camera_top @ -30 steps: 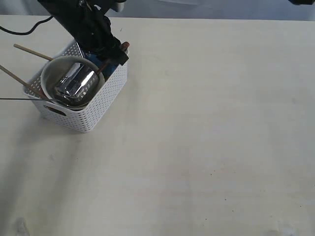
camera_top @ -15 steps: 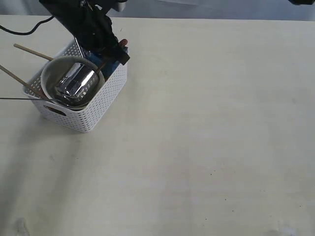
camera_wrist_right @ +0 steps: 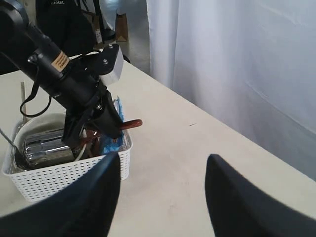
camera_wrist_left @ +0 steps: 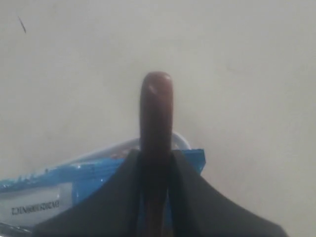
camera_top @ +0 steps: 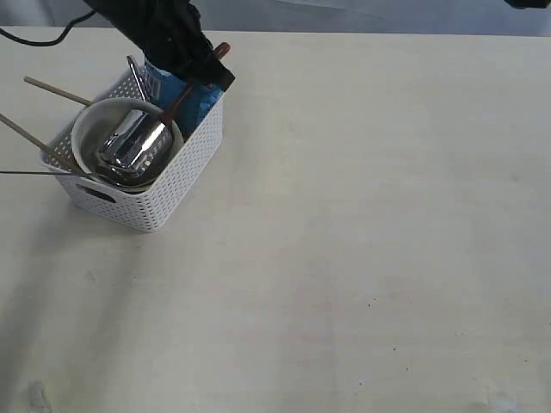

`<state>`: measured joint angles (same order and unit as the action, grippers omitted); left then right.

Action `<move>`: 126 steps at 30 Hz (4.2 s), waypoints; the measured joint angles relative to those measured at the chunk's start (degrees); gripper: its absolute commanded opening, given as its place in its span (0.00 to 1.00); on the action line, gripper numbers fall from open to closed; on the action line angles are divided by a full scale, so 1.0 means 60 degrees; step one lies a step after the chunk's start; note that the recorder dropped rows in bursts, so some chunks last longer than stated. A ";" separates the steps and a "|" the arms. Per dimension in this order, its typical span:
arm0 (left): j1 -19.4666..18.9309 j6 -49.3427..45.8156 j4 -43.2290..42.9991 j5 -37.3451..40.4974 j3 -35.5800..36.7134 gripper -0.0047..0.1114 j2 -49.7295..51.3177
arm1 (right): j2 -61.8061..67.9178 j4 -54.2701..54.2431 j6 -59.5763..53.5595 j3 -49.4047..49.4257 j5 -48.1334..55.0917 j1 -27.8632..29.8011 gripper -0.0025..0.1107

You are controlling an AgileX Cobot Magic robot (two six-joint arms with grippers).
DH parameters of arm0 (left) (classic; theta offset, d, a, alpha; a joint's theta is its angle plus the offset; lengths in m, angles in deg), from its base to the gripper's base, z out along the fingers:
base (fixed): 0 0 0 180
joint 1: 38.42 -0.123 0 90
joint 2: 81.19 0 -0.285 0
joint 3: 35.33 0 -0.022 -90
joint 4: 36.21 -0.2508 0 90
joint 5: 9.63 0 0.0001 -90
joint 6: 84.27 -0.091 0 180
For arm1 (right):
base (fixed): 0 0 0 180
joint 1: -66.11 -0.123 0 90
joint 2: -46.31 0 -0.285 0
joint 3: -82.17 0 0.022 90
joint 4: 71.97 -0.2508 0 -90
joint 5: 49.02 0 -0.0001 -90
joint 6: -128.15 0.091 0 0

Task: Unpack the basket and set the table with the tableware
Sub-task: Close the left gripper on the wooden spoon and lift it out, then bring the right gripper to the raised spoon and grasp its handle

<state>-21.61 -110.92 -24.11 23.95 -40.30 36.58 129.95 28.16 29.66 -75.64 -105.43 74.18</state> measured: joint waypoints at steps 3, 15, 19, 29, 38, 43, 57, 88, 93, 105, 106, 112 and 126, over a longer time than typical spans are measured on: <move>0.0000 0.0000 0.0141 -0.0100 -0.0167 0.04 0.0000 | 0.0000 0.0000 0.0000 0.0000 0.0000 0.0000 0.47; 0.0000 0.0000 0.0174 -0.1242 -0.0326 0.04 0.0000 | 0.0000 0.0000 0.0000 0.0000 0.0000 0.0000 0.47; 0.0000 0.0063 0.0410 -0.1662 -0.0326 0.04 0.0000 | 0.0000 0.0000 0.0000 0.0000 0.0000 0.0000 0.47; 0.0107 0.0104 0.1828 -0.3092 -0.0326 0.04 -0.0791 | 0.0935 -0.0902 0.0086 0.0000 -0.0079 0.0000 0.47; 0.1775 0.1363 0.2305 -0.6567 0.0250 0.04 -0.0829 | 0.3425 -0.3275 -0.1715 0.0000 -0.2048 -0.0422 0.47; 0.2043 0.1403 0.2898 -0.7227 0.0313 0.04 -0.0829 | 0.4382 -0.4315 -0.3347 0.0000 -0.2133 -0.1397 0.47; 0.2069 -0.0030 0.4867 -0.8480 0.1030 0.04 -0.0829 | 0.4735 -0.5403 -0.3030 -0.0066 -0.0281 -0.1882 0.47; 0.3412 -0.3354 0.7348 -0.9037 0.1030 0.04 -0.1228 | 0.4757 -0.6899 -0.5416 -0.0066 0.0163 -0.3482 0.47; 0.3412 -0.3281 0.7348 -0.8931 0.1030 0.04 -0.1435 | 0.4858 -0.7083 -0.5599 -0.0066 0.0086 -0.3482 0.47; 0.3412 -0.3050 0.7330 -0.8259 0.1030 0.04 -0.1459 | 0.4917 -0.7401 -0.5849 -0.0066 0.0002 -0.3482 0.47; 0.3412 -0.3050 0.7330 -0.8210 0.1030 0.04 -0.1459 | 0.4917 -0.7401 -0.5875 -0.0066 -0.0014 -0.3482 0.46; 0.3412 -0.3100 0.7330 -0.7976 0.1030 0.04 -0.1459 | 0.4917 -0.7439 -0.6028 -0.0081 -0.0165 -0.3482 0.29; 0.3412 -0.3281 0.7330 -0.7891 0.1030 0.04 -0.1459 | 0.4931 -0.7349 -0.6088 -0.0081 -0.0701 -0.3482 0.13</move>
<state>-1.13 -130.61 19.87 -23.39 -34.12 27.83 159.53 -15.94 -6.86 -76.13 -109.64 53.29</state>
